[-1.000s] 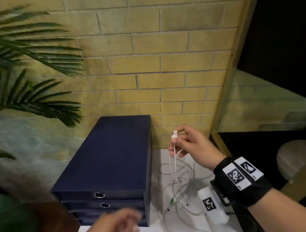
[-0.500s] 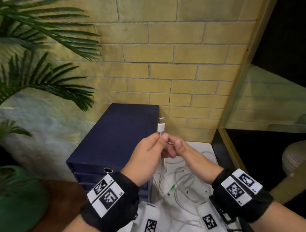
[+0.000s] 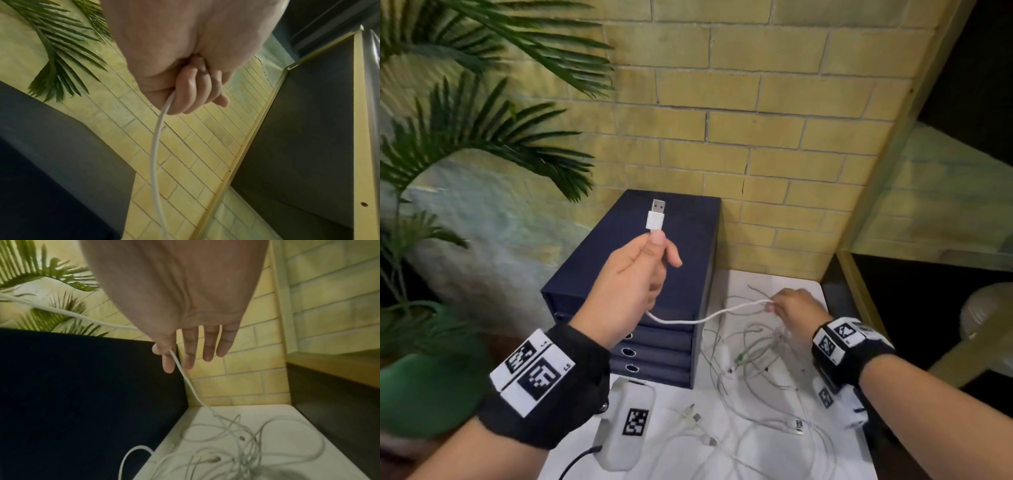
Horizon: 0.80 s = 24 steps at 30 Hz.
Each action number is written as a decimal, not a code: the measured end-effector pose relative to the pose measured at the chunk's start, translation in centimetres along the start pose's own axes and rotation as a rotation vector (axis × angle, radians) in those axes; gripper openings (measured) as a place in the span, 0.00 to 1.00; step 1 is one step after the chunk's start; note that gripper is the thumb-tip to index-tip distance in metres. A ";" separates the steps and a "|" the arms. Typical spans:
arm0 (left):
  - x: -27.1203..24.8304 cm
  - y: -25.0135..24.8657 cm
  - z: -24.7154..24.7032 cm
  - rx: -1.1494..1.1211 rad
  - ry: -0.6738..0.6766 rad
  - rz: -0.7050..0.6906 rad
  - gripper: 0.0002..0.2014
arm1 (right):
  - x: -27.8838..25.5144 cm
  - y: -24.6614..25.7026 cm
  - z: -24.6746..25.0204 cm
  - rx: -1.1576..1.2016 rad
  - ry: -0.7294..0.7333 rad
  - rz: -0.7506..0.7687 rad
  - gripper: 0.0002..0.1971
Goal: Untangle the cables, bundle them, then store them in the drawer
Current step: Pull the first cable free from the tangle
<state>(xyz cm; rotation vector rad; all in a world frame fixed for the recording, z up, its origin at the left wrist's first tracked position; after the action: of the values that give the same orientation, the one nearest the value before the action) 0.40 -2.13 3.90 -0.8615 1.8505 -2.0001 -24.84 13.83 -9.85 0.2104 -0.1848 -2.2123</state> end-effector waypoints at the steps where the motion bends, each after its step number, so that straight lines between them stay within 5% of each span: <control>1: -0.2 0.1 0.0 0.002 0.008 0.008 0.19 | 0.3 -0.4 0.9 0.016 -0.041 -0.039 0.13; 8: -1.0 0.8 -0.5 0.035 0.031 0.019 0.20 | 1.1 0.7 8.2 0.667 -0.403 -0.098 0.16; 17: -1.3 0.7 -0.6 0.095 0.035 0.021 0.19 | -0.4 1.0 12.6 0.816 -0.752 -0.007 0.09; 21: -1.3 0.8 -1.0 0.173 -0.013 -0.002 0.19 | -2.0 2.7 11.6 0.966 -0.422 0.028 0.10; 24: -1.2 0.5 -1.9 0.265 -0.070 -0.052 0.14 | -3.4 3.9 10.5 0.835 -0.220 0.104 0.03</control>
<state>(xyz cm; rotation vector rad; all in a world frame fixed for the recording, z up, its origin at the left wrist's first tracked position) 0.13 0.04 3.09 -0.8955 1.4965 -2.1544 -22.04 14.85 1.49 0.3947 -1.2104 -1.9327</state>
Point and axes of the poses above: each hand's wrist, its own x-axis towards the middle knuckle, its own z-axis out of the back of the hand, y = z × x, the point moved 2 cm from there along x, towards the middle knuckle, and after that the axes turned 2 degrees about -y, right-handed, at the moved point
